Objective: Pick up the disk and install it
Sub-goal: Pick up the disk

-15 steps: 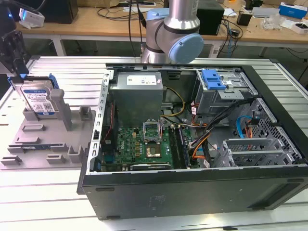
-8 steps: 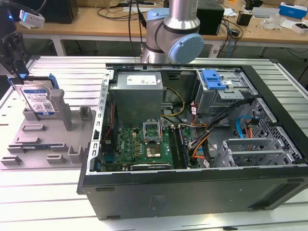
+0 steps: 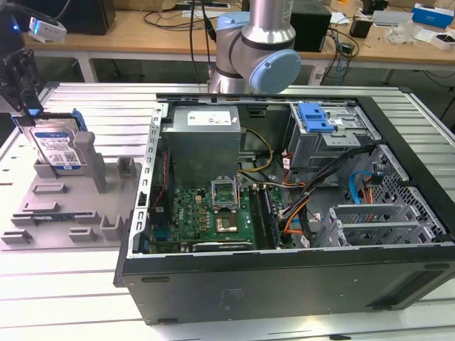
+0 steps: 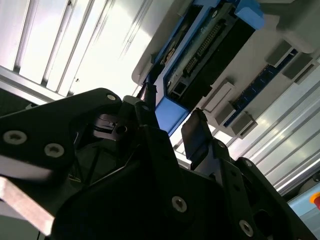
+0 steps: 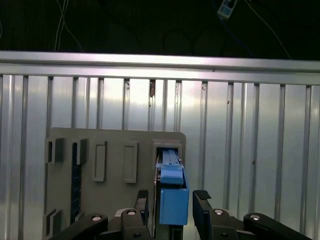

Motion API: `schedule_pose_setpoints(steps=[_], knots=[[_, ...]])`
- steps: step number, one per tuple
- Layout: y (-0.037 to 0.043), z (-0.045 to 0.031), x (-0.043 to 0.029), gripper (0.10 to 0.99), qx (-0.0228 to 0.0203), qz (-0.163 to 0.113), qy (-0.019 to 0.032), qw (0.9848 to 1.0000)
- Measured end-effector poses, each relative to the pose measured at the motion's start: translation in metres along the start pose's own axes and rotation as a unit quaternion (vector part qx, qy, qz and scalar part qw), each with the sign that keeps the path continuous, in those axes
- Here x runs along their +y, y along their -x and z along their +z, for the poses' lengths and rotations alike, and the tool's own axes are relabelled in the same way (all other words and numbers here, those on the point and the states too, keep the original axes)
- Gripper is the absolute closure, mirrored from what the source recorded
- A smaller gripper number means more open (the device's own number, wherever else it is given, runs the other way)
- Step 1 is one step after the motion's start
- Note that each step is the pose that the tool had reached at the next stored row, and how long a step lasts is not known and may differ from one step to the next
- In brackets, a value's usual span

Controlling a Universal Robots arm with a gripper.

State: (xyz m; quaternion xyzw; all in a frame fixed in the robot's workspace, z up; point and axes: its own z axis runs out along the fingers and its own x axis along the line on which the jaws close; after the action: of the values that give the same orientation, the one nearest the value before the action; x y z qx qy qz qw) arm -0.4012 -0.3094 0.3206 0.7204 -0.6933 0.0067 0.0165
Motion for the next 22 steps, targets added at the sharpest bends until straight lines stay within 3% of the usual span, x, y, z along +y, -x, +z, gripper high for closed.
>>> schedule_pose_setpoints(steps=[22], knots=[[-0.0003,0.008,-0.0001,0.604,-0.0001,0.006,0.0002,1.0]])
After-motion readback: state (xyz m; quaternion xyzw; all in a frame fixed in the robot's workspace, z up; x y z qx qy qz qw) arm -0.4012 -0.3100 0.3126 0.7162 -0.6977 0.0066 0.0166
